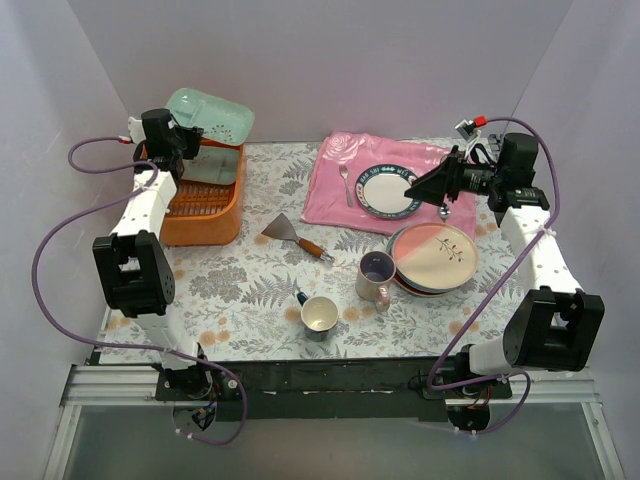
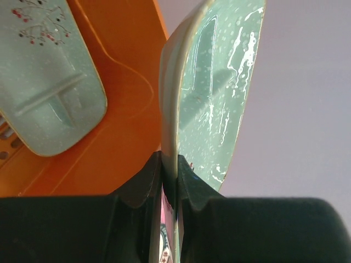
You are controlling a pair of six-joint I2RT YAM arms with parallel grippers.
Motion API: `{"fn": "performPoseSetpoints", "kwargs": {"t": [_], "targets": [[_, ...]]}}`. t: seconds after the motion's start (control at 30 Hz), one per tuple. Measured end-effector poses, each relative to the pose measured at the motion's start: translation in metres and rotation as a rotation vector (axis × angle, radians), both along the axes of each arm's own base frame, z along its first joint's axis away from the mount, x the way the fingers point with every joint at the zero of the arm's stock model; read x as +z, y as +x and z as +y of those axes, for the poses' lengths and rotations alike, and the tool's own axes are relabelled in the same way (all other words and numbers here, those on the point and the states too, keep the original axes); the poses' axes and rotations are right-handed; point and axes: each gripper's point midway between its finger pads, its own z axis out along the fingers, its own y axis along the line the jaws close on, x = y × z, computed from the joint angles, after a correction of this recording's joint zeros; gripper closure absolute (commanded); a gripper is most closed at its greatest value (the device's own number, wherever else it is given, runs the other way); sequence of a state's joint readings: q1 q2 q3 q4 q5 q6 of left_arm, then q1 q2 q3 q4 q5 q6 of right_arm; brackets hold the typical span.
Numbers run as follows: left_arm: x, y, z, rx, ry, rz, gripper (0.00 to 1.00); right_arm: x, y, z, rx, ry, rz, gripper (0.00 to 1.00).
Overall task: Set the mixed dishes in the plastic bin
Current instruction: Place the plate in the plastic bin.
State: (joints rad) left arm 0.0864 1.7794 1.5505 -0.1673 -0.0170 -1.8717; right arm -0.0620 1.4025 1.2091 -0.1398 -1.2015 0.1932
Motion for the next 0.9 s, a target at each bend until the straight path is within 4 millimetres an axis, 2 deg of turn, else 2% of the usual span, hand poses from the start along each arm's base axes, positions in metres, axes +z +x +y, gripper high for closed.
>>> {"fn": "performPoseSetpoints", "kwargs": {"t": [0.23, 0.57, 0.9], "targets": [[-0.023, 0.002, 0.023, 0.108, -0.017, 0.073, 1.00, -0.007, -0.001, -0.005, -0.011, 0.006, 0.019, 0.17], [-0.049, 0.013, 0.055, 0.229, -0.039, 0.150, 1.00, -0.005, -0.001, -0.006, -0.016, 0.008, 0.017, 0.17], [-0.088, 0.017, 0.062, 0.258, -0.032, 0.240, 1.00, -0.005, 0.001, -0.009, -0.026, 0.009, 0.017, 0.17]]}}
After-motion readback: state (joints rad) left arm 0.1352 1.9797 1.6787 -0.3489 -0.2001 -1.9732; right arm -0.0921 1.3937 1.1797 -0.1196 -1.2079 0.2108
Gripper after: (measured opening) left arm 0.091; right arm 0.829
